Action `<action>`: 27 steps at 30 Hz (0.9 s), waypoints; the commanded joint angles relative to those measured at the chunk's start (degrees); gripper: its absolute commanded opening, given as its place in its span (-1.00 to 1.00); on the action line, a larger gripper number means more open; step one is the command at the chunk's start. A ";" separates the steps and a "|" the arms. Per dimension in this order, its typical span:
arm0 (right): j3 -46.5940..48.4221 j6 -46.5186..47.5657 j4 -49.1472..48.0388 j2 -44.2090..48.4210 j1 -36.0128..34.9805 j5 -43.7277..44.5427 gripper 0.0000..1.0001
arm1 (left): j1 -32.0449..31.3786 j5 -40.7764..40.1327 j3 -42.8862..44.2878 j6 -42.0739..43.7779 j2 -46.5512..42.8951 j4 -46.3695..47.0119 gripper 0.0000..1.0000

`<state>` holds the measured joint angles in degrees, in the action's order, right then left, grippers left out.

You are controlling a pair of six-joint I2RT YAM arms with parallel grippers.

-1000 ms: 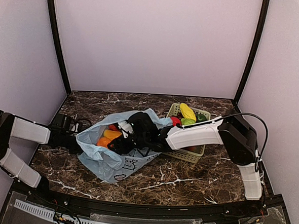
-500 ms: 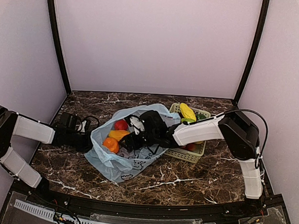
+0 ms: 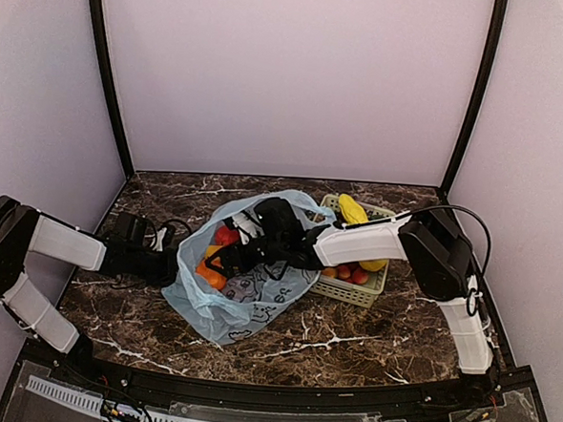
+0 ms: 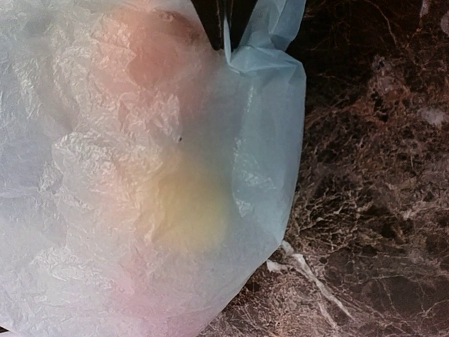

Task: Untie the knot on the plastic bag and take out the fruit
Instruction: Reach into the gripper in the takeout bag.

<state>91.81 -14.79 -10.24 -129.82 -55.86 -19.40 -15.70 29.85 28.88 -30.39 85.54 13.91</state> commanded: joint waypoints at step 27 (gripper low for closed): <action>4.83 2.51 1.33 -6.05 -2.86 -3.92 0.26 | -1.79 -0.74 1.23 -1.56 -1.57 1.25 -0.98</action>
<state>99.09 -12.27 -6.33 -138.65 -58.30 -23.73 -17.19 31.33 28.88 -31.29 86.35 17.80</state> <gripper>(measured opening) 0.695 0.008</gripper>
